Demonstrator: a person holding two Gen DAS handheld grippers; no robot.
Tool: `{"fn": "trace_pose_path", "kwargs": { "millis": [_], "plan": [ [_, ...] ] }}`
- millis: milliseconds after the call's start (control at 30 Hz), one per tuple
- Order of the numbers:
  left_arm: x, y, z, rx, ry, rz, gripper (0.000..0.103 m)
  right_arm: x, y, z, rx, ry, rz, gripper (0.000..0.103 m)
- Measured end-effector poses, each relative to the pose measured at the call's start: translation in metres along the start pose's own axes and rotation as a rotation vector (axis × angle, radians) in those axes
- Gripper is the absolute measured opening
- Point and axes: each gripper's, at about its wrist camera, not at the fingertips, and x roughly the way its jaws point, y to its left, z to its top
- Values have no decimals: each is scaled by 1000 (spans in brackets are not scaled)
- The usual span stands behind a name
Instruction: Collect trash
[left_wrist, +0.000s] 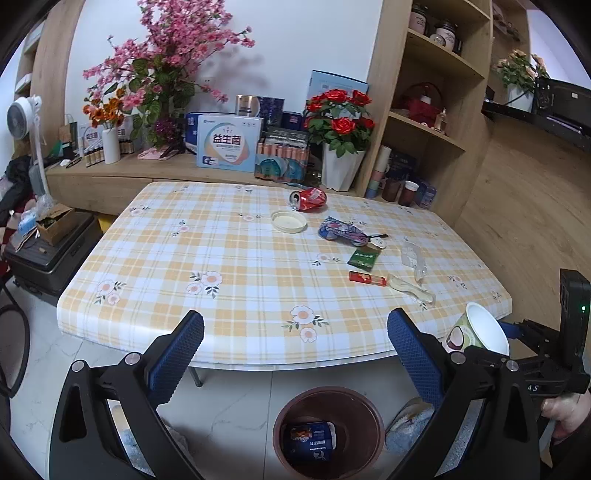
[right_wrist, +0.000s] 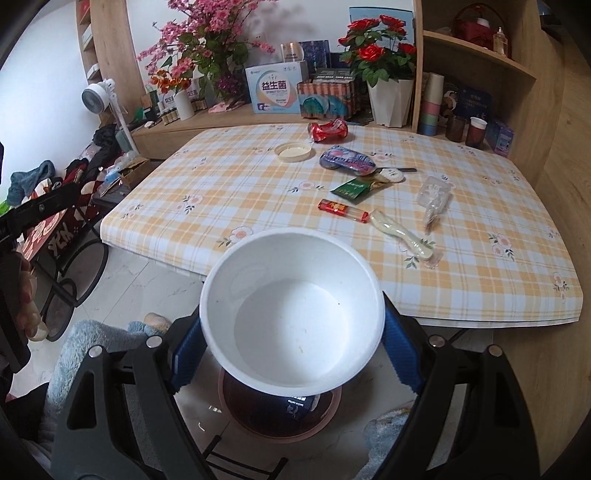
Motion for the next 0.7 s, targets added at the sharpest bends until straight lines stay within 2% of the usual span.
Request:
{"fn": "trace_pose_path", "kwargs": {
  "millis": [167,233,367,700],
  "plan": [
    [0,11,-4,-33,7,9,97,8,13,-2,-18,29,20,84],
    [-1,13,-5,-38,5,11,97,11,17,-3,-23,42,35,93],
    [0,18,-6,-48,5,17,97,12,23,-2,-35,46,40,96],
    [0,23,-7,-54,1,26,97,7,-5,2,29,15,-73,97]
  ]
}}
